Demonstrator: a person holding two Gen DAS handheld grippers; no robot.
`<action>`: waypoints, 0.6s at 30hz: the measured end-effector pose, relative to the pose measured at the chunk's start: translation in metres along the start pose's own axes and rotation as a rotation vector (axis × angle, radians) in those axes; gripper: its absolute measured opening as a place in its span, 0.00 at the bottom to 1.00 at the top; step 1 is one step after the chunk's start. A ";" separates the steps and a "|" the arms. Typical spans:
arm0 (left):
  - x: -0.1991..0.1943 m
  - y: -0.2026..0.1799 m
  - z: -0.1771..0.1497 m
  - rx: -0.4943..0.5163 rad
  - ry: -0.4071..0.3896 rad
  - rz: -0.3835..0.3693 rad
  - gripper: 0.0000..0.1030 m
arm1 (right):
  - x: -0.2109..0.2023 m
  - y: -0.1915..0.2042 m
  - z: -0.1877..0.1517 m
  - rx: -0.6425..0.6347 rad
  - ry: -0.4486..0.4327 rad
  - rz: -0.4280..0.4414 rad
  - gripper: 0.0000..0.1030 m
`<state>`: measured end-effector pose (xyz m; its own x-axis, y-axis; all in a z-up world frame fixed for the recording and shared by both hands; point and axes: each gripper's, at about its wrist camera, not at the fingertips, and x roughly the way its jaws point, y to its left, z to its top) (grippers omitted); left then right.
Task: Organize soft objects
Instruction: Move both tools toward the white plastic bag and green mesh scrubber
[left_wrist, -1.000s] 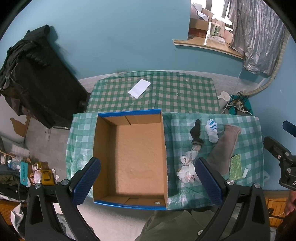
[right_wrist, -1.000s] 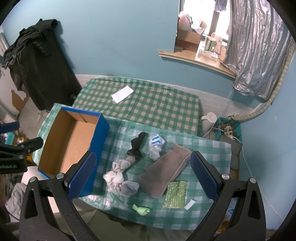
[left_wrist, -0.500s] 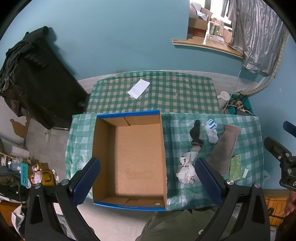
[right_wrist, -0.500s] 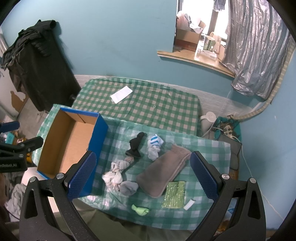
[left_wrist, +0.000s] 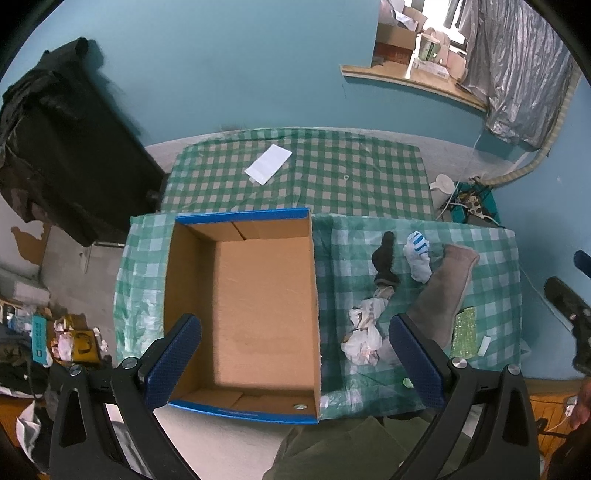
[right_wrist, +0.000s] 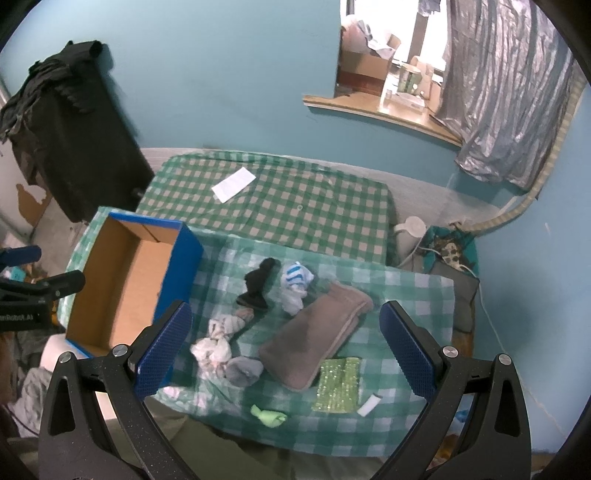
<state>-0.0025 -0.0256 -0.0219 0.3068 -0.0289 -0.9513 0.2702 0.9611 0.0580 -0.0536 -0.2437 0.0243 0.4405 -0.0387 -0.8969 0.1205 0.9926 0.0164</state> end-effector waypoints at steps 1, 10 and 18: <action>0.004 -0.002 0.000 0.009 0.005 -0.001 0.99 | 0.005 -0.006 -0.004 0.006 0.003 -0.005 0.97; 0.041 -0.036 0.002 0.085 0.082 -0.022 0.99 | 0.025 -0.052 -0.025 0.064 0.031 -0.036 0.97; 0.085 -0.070 -0.001 0.128 0.131 -0.035 0.99 | 0.062 -0.080 -0.059 0.076 0.087 -0.074 0.98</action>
<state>0.0041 -0.0946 -0.1073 0.1757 -0.0173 -0.9843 0.3953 0.9170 0.0545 -0.0889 -0.3191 -0.0586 0.3492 -0.0975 -0.9319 0.2186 0.9756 -0.0202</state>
